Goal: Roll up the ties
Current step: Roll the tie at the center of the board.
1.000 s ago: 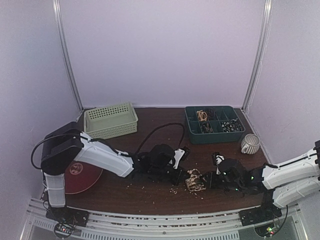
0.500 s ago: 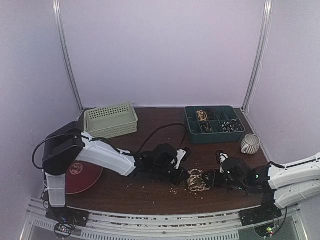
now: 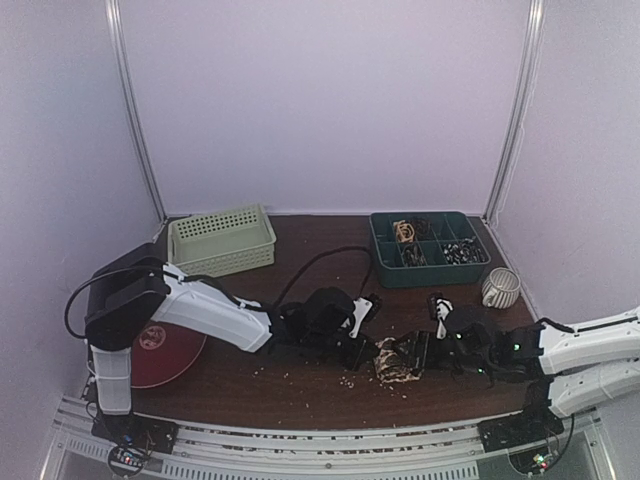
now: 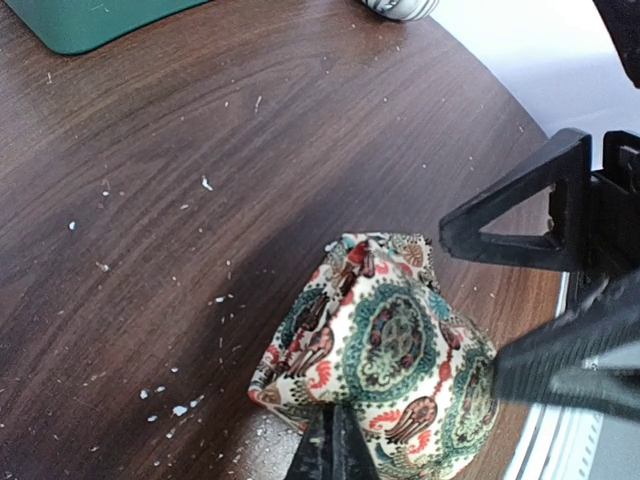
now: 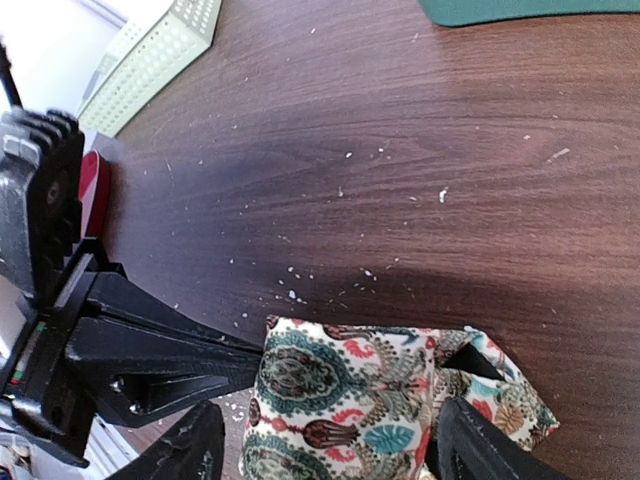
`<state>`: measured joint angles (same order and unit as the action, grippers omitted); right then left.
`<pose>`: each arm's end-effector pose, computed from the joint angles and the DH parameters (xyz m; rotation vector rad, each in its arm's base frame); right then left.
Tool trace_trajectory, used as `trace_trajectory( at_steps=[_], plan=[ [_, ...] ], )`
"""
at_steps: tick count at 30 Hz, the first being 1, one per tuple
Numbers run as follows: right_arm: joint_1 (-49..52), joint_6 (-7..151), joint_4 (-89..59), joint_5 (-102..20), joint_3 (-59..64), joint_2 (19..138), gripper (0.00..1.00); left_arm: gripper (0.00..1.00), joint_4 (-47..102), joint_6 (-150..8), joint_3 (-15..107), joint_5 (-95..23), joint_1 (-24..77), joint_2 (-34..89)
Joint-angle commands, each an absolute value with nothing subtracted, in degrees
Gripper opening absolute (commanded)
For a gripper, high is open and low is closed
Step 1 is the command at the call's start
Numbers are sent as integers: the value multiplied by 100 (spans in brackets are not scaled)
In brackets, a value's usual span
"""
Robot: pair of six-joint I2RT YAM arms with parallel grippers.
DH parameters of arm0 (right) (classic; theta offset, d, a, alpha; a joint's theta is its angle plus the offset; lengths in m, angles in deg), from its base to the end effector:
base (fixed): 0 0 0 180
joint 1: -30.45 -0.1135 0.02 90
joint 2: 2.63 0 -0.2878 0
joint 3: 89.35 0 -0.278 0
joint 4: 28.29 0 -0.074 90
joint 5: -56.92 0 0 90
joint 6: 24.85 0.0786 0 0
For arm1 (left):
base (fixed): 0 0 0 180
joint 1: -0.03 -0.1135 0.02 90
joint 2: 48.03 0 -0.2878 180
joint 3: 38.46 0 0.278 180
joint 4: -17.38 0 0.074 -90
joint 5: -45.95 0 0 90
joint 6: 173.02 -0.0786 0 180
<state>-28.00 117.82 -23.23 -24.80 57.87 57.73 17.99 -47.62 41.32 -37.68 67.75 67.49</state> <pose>0.1414 0.2087 0.1531 -0.0250 2.2982 0.9421 0.1785 -0.4587 0.1207 0.7441 2.3216 -1.0495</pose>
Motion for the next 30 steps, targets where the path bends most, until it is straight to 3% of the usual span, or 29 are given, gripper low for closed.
trace_trajectory(
  at_steps=[1,5,14,20,30],
  plan=[
    [-2807,11690,-2393,-2615,5475,6182,76,1,1765,-4857,4309,-3819,6797,6799],
    [-2824,11561,-2111,-2437,5241,6487,76,1,1780,-4863,4309,-3823,6797,6789],
    [-2817,11465,-2023,-2008,5653,6430,59,2,1797,-4811,4224,-3929,6797,6681],
    [-2721,11582,-2608,-2156,6253,6131,52,14,1432,-4504,3843,-4032,6748,6373],
    [-2468,11838,-3141,-2483,6723,5944,44,41,468,-3488,3346,-3773,6692,6265]
  ],
)
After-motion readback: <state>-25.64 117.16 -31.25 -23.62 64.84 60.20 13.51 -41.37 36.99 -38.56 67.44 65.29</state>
